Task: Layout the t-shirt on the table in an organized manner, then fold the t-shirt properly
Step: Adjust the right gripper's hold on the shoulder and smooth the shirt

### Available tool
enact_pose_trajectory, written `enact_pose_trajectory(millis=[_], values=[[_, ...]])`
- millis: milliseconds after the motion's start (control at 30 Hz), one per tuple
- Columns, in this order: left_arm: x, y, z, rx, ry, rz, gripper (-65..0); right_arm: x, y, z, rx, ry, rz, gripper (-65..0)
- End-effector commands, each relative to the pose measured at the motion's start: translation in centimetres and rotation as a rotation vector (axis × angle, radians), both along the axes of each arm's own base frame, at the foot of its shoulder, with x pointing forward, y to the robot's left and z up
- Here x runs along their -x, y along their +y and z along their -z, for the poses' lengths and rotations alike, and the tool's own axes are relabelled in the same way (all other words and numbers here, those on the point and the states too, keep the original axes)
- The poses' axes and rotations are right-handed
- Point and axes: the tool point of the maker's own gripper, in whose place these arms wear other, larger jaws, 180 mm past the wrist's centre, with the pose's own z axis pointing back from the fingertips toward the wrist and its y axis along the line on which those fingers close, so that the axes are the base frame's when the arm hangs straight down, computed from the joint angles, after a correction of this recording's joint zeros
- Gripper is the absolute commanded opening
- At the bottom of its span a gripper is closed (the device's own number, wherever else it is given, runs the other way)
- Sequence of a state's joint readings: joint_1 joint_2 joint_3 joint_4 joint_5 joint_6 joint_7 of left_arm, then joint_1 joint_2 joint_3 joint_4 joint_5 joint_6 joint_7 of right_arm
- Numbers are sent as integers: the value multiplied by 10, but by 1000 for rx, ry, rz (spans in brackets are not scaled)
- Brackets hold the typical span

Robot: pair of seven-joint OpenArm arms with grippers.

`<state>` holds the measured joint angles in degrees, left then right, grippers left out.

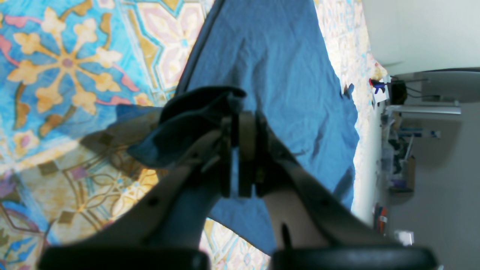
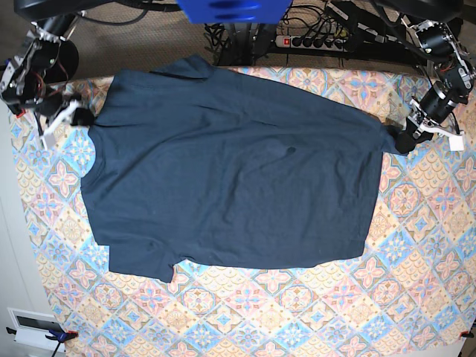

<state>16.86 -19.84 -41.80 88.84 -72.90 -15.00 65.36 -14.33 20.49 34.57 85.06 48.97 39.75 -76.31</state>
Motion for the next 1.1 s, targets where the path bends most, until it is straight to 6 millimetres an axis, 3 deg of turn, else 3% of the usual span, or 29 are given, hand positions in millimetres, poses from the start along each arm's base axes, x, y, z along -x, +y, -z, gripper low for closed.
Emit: enact_pose_trajectory(millis=[0, 167, 400, 767, 1067], values=[[-5, 6, -14, -19, -41, 2, -650, -11, -8, -22, 29, -80, -7, -429], [-5, 6, -14, -19, -41, 2, -650, 18, -17, -35, 106, -58, -22, -399], [-8, 6, -15, -18, -48, 2, -650, 46, -10, -25, 112, 30, -56, -396], [-7, 6, -15, -19, -45, 2, -650, 57, 47, 3, 13, 101, -194, -395], [-6, 7, -15, -23, -42, 2, -650, 69, 64, 13, -19, 143, -236, -395]])
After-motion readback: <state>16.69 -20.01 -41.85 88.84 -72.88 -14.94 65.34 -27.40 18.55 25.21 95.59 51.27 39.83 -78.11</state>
